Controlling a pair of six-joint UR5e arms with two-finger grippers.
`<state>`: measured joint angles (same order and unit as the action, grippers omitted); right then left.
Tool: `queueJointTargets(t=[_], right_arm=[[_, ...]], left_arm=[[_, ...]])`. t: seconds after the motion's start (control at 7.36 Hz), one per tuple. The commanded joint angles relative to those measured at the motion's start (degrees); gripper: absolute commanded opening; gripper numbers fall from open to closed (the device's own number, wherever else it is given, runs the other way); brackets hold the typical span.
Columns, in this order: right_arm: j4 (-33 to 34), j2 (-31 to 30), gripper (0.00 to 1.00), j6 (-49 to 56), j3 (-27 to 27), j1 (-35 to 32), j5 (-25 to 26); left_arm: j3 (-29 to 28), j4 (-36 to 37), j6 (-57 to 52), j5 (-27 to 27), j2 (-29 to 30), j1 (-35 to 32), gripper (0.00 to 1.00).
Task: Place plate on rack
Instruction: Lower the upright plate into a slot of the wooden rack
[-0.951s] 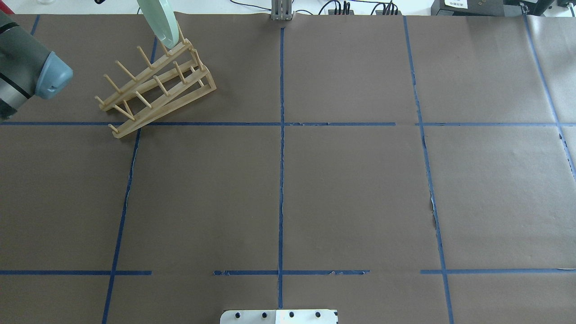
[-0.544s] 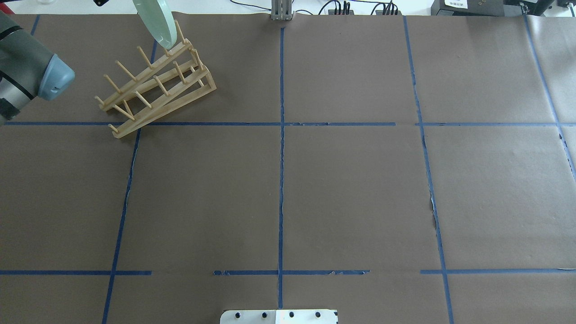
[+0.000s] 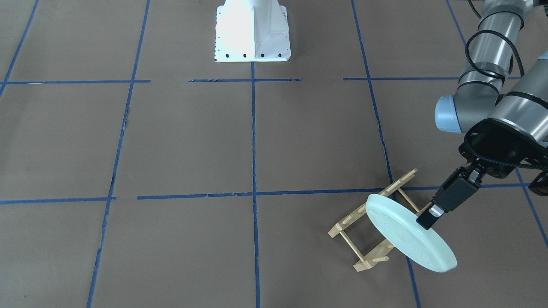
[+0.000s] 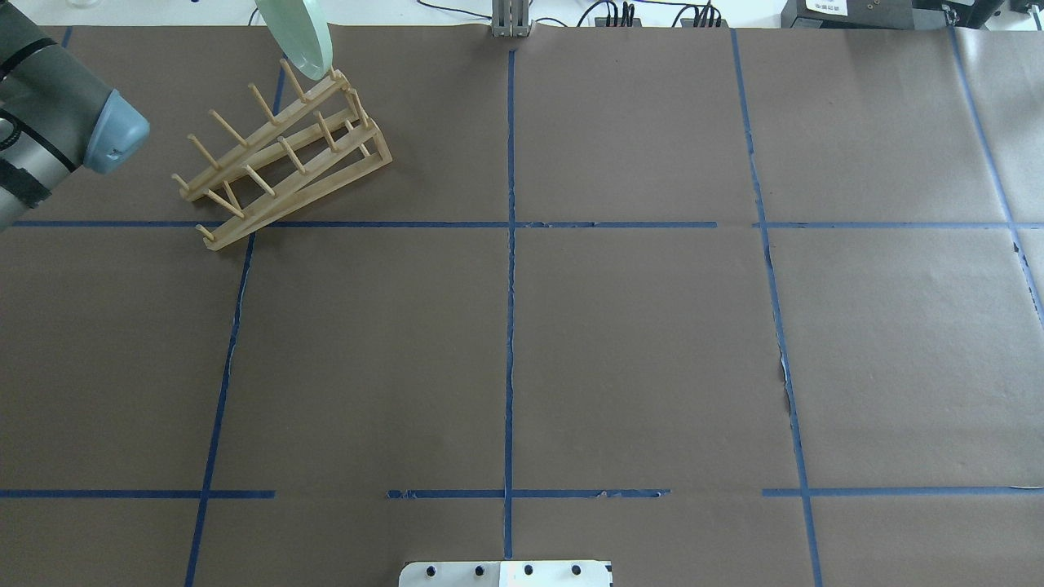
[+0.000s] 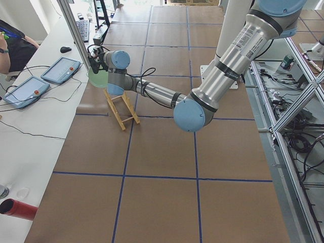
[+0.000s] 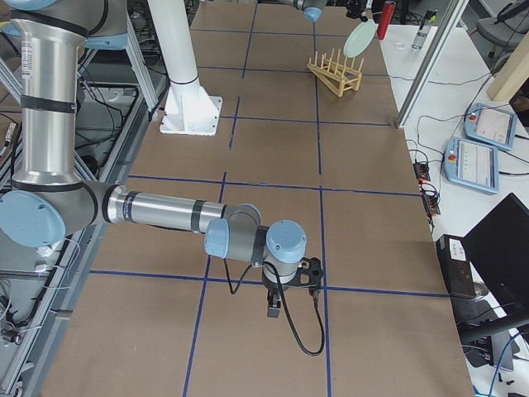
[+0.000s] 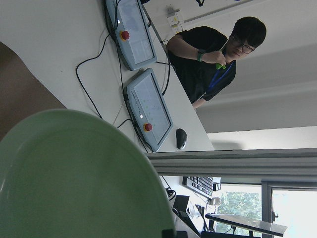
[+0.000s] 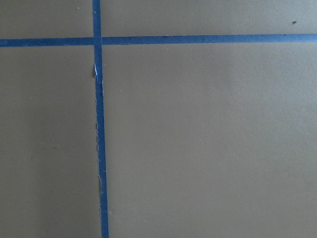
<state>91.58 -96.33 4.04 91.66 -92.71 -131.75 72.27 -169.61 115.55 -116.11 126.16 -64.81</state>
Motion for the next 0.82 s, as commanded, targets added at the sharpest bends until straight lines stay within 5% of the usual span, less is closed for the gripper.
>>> queueJointTargets(t=[0.0,0.68], right_arm=[[0.0,0.0,1.0,0.0,0.0,0.1,0.0],[0.0,0.0,1.0,0.0,0.0,0.0,0.0]], left_arm=[[-0.1,0.1,-0.1,0.1,0.4,0.6,0.0],[-2.5,0.1,-2.1,3.3,-0.2,3.2,0.0]])
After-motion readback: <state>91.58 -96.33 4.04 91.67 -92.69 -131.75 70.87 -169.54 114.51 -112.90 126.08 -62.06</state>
